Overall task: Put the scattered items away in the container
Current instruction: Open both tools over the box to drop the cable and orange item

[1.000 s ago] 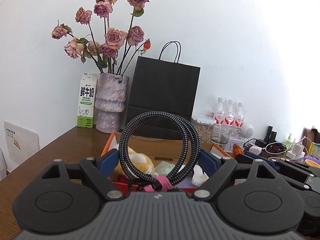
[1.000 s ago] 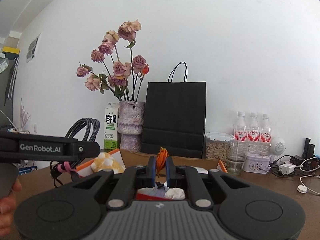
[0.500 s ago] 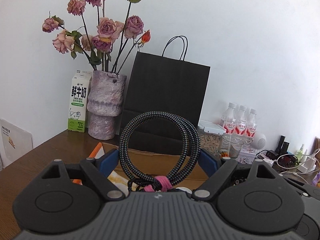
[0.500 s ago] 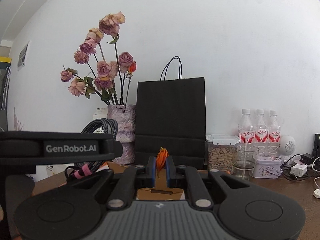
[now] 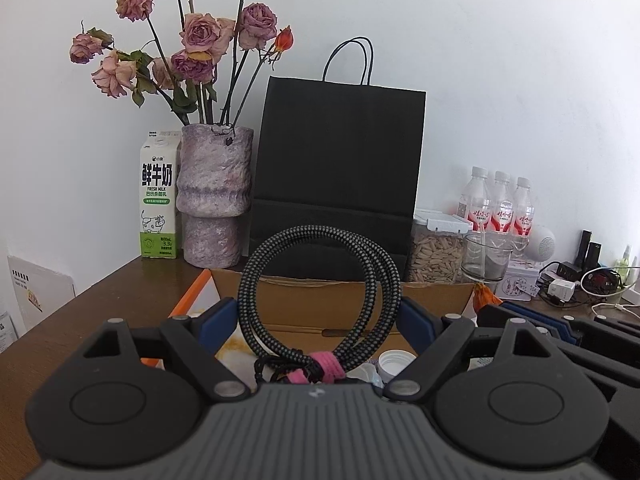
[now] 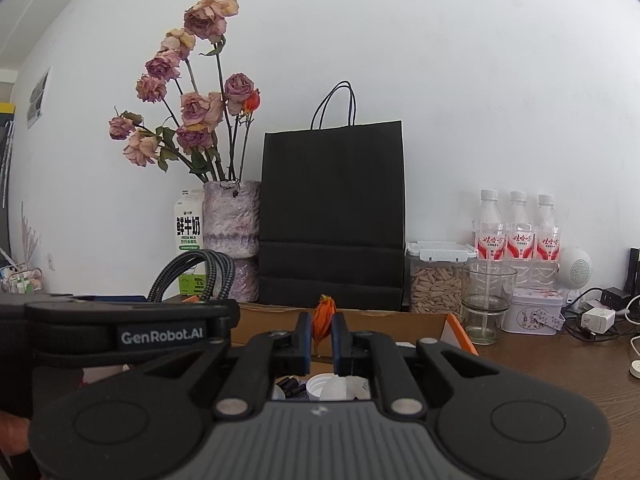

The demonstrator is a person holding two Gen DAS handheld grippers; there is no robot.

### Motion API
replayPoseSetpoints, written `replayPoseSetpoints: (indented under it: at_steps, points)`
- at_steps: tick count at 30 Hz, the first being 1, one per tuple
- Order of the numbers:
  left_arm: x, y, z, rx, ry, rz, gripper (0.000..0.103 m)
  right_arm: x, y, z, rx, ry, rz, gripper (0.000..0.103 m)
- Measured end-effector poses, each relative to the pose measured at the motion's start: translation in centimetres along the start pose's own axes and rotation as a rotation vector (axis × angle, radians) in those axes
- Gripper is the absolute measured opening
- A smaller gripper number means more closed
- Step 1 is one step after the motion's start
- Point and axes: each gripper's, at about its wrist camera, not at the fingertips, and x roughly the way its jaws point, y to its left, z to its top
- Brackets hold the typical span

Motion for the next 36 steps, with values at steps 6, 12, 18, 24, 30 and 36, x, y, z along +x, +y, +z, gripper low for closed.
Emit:
replayPoseSetpoints:
  at_steps: [6, 12, 18, 24, 30, 36]
  points:
    - [0.0, 0.0, 0.1, -0.001, -0.001, 0.002, 0.087, 0.0, 0.0, 0.0, 0.002, 0.006, -0.003, 0.009]
    - [-0.5, 0.2, 0.1, -0.001, -0.028, 0.038, 0.103, -0.4, -0.6, 0.1, 0.044, 0.018, 0.001, 0.018]
    - [-1.8, 1.7, 0.3, -0.081, -0.088, 0.026, 0.103, -2.2, -1.7, 0.5, 0.101, -0.045, -0.035, 0.102]
    - [-2.1, 1.5, 0.3, -0.071, -0.099, 0.061, 0.103, -2.5, -1.0, 0.7, 0.064, -0.039, -0.05, 0.103]
    - [-2.0, 1.5, 0.2, -0.071, -0.089, 0.068, 0.103, -2.5, -1.1, 0.6, 0.067, -0.034, -0.058, 0.103]
    - [-2.2, 1.6, 0.1, -0.073, -0.09, 0.076, 0.103, -2.4, -1.0, 0.6, 0.064, -0.03, -0.061, 0.103]
